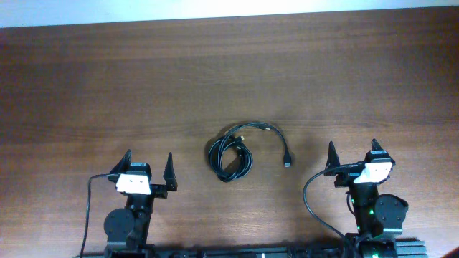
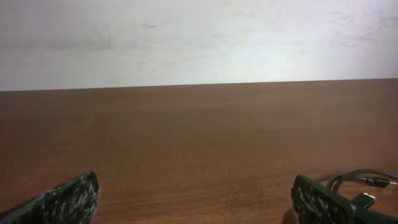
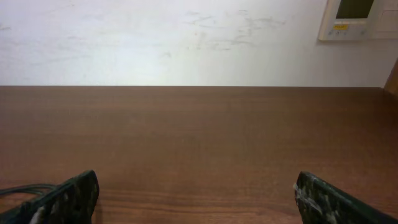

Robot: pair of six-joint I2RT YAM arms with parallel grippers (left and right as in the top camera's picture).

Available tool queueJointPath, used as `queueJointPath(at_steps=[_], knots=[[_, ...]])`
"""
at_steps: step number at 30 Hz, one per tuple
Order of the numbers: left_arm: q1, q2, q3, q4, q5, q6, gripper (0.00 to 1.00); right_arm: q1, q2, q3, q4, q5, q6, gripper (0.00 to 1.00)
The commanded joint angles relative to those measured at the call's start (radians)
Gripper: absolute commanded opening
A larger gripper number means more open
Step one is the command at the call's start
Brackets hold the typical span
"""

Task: Untangle cables

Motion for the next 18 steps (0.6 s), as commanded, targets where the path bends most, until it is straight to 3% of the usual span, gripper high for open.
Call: queueJointPath(at_steps=[1,5,13,18], knots=[[0.003,-0.002,0.035,-0.006,0.014,0.015,0.99,-0.005,-0.006,-0.009,0.000,-0.002,0.000,0.99],[0.003,-0.002,0.099,-0.051,0.019,0.015,0.99,-0.005,-0.006,-0.009,0.000,-0.002,0.000,0.99],[0.003,-0.002,0.289,-0.302,0.022,0.015,0.99,-0.005,-0.006,-0.009,0.000,-0.002,0.000,0.99],[0.003,0.022,0.341,-0.332,0.037,0.010,0.99,-0.005,-0.006,-0.009,0.000,-0.002,0.000,0.99]])
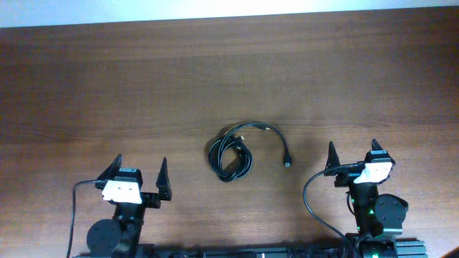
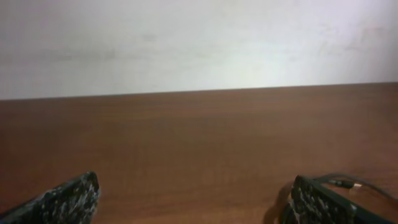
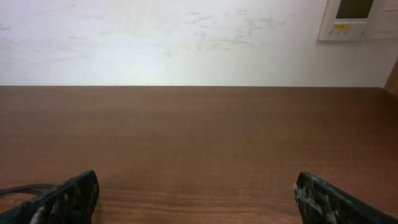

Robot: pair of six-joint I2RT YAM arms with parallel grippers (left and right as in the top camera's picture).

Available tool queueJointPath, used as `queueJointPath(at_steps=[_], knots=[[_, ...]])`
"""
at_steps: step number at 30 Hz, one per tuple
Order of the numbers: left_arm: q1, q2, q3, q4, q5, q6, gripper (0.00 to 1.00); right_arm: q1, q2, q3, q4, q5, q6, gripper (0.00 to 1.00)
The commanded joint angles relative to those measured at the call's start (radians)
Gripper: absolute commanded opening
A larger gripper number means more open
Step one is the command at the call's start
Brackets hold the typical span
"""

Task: Untangle cables

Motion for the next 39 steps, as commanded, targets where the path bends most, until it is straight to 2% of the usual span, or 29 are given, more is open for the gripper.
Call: queueJointPath(at_steps=[1,6,12,16,21,22,25,28,39], knots=[[0.003,0.035,0.056,-0.008,0.029,0.008,0.99,-0.005,-0.006,-0.009,0.000,-0.002,0.000,0.99],[0.003,0.143,0.114,-0.009,0.030,0.008,0.99,-0.005,-0.006,-0.009,0.000,-0.002,0.000,0.99],[0.003,0.409,0.261,-0.031,0.116,0.008,0.99,-0.005,-0.006,-0.009,0.000,-0.002,0.000,0.99],[0.002,0.619,0.415,-0.136,0.234,0.008,0.99,-0.005,-0.006,-0.009,0.000,-0.002,0.000,0.99],[0.001,0.826,0.591,-0.314,0.265,0.008,0.99,-0.005,-0.006,-0.009,0.000,-0.002,0.000,0.99],[0.001,0.866,0.620,-0.337,0.318,0.008,0.99,-0.005,-0.006,-0.009,0.000,-0.002,0.000,0.99],[0.001,0.935,0.633,-0.340,0.564,0.008,0.99,-0.005,-0.006,-0.009,-0.001,-0.002,0.000,0.99],[0.001,0.986,0.633,-0.340,0.724,0.008,0.99,-0.005,-0.006,-0.009,0.000,-0.002,0.000,0.99],[0.000,1.146,0.632,-0.342,0.744,0.007,0.99,-0.005,-0.006,-0.009,0.000,-0.002,0.000,0.99]])
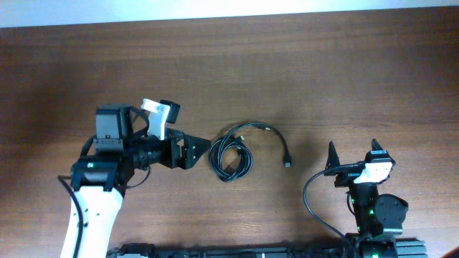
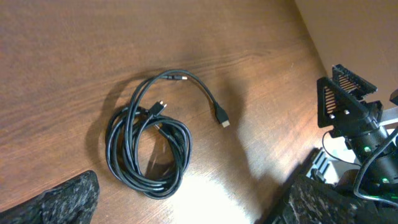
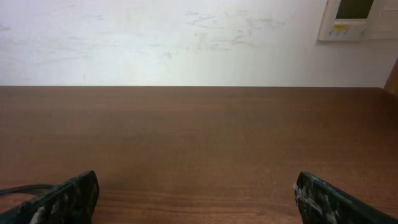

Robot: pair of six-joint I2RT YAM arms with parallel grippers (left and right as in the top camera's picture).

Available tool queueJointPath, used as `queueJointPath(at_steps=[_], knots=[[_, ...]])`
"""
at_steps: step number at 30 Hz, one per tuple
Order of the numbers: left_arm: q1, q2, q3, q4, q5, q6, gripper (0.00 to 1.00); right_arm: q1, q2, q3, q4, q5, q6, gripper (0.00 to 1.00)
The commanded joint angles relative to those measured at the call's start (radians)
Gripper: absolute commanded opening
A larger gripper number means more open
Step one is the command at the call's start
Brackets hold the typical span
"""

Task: Untangle cables
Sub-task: 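Reach the left gripper to the black cable coil and grasp it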

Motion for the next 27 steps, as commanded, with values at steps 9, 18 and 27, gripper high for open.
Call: queueJointPath(at_steps=[9,18,27], knots=[[-0.020,0.171,0.018,-0.003,-0.028,-0.022,0.93,-0.005,-0.005,-0.009,0.000,-0.002,0.001,0.99],[-0.189,0.276,0.018,0.012,-0.301,-0.199,0.95,-0.005,-0.005,-0.009,0.000,-0.002,0.001,0.99],[-0.319,0.329,0.018,0.108,-0.459,-0.405,0.97,-0.005,-0.005,-0.009,0.000,-0.002,0.001,0.99]])
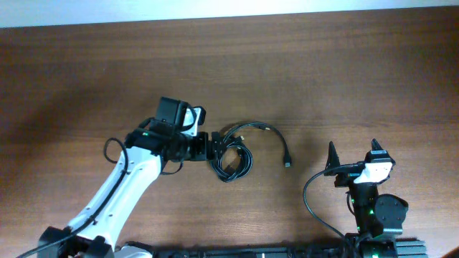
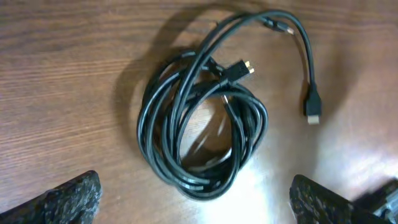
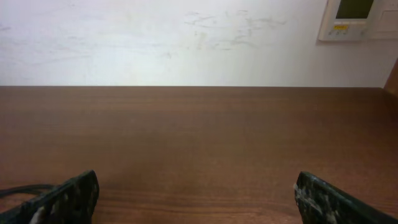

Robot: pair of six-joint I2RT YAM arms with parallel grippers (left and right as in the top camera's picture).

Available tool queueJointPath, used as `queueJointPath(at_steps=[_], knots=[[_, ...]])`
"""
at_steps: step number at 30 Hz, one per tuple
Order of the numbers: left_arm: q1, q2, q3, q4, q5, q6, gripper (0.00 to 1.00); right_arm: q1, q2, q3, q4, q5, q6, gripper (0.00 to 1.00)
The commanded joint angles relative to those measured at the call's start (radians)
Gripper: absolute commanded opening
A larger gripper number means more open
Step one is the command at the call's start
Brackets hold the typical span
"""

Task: Untangle cables
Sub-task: 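Reach the left gripper to the black cable coil and grasp it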

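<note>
A tangled bundle of black cables (image 1: 231, 158) lies on the wooden table near its middle. One cable end arcs right and finishes in a plug (image 1: 287, 162). In the left wrist view the coil (image 2: 199, 124) fills the middle, with a gold-tipped plug (image 2: 239, 67) on top and another plug (image 2: 312, 111) at the right. My left gripper (image 1: 214, 148) stands open just above the coil's left edge; in its own view the gripper (image 2: 196, 202) has nothing between its fingers. My right gripper (image 1: 353, 156) rests open at the table's near right, far from the cables.
The wooden table (image 1: 344, 64) stretches behind and around the coil. A white wall with a wall panel (image 3: 357, 18) shows in the right wrist view. The right arm's own black lead (image 1: 310, 197) loops beside its base.
My left arm has reached further right and come lower, so its open gripper is now at the coil's left edge instead of a little short of it. The cables and right arm have not moved.
Both grippers rested open at the table's near edge, the coil untouched in the middle. The left arm then sat slightly further left. After that it was raised and extended toward the coil, looking down on it, and now hovers open right over it.
</note>
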Motion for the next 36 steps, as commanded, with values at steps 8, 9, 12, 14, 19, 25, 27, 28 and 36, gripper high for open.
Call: queueJointPath(at_steps=[8,9,12,14,19,25,27,28,36], knots=[[-0.151,0.067,0.017,0.039,-0.237,-0.175,0.92,-0.005,-0.005,-0.009,0.000,-0.002,0.001,0.99],[-0.160,0.074,0.017,0.043,-0.237,-0.185,0.90,-0.005,-0.005,-0.009,0.000,-0.002,0.001,0.99],[-0.187,0.097,0.017,0.054,-0.236,-0.195,0.86,-0.005,-0.005,-0.009,0.000,-0.002,0.001,0.99],[-0.208,0.114,0.017,0.068,-0.237,-0.195,0.83,-0.005,-0.005,-0.009,0.000,-0.002,0.001,0.99],[-0.243,0.156,0.017,0.064,-0.337,-0.195,0.75,-0.005,-0.005,-0.009,0.000,-0.002,0.001,0.99],[-0.243,0.210,0.017,0.039,-0.444,-0.233,0.63,-0.005,-0.005,-0.009,0.000,-0.002,0.001,0.98],[-0.243,0.244,0.017,0.030,-0.479,-0.263,0.63,-0.005,-0.005,-0.009,0.000,-0.002,0.001,0.99],[-0.243,0.257,0.017,0.031,-0.479,-0.263,0.63,-0.005,-0.005,-0.009,0.000,-0.002,0.001,0.98],[-0.243,0.317,0.017,0.038,-0.475,-0.264,0.08,-0.005,-0.005,-0.009,0.000,-0.002,0.001,0.99]])
